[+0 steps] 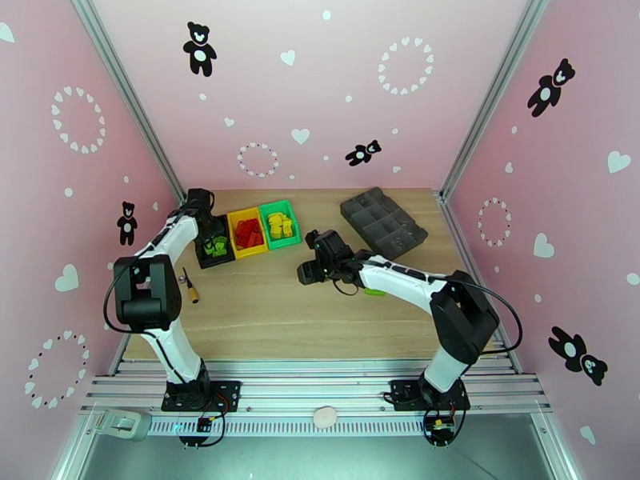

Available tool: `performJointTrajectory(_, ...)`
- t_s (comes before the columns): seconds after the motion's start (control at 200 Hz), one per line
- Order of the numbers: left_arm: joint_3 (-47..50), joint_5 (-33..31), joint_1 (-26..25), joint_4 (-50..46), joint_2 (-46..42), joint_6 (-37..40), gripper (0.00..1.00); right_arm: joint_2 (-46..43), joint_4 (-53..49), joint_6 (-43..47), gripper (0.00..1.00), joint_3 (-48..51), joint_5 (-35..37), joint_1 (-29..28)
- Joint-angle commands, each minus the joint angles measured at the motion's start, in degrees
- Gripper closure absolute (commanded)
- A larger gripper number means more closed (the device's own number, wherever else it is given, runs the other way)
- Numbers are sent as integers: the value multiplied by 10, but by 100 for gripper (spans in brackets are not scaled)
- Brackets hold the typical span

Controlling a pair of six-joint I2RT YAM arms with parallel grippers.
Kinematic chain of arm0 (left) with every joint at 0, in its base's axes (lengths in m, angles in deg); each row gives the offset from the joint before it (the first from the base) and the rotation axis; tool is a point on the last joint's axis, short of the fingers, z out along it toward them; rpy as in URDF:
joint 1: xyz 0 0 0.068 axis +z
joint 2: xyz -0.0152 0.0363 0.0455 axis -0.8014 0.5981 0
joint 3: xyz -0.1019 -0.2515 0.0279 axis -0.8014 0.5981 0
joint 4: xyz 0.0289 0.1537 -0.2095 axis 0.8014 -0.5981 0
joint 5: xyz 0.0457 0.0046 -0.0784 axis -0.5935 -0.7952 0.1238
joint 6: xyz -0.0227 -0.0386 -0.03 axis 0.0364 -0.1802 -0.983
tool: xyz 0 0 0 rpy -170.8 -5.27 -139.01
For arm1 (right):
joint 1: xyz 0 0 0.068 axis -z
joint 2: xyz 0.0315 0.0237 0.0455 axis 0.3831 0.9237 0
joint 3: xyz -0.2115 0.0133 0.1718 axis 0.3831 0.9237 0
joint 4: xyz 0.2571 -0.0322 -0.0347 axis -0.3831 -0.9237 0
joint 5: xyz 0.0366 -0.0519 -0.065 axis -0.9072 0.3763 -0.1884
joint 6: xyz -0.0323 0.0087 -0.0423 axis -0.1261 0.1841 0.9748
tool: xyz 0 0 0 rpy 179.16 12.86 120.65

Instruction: Sort the legos into containers by color

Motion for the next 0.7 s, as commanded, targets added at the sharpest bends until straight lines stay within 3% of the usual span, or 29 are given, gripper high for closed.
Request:
performJointTrajectory(0.0,-21,13,1,-1,-3,-7,46,-37,-14,6,30,26,20,15)
performJointTrajectory(0.115,-16,17,2,3,-11,-7,31,-59,-12,5,29,52,25,33)
performJointTrajectory(0.315,20,23,-18,20,-58,-6,26,-90,-16,-1,24,87,40,63)
performJointTrajectory(0.506,65,12,-101,45,-100,3,23,-119,-25,-22,19,120,77,89)
performJointTrajectory(0.696,87,0,-220,69,-105,11,23,-151,-41,-51,13,159,124,117)
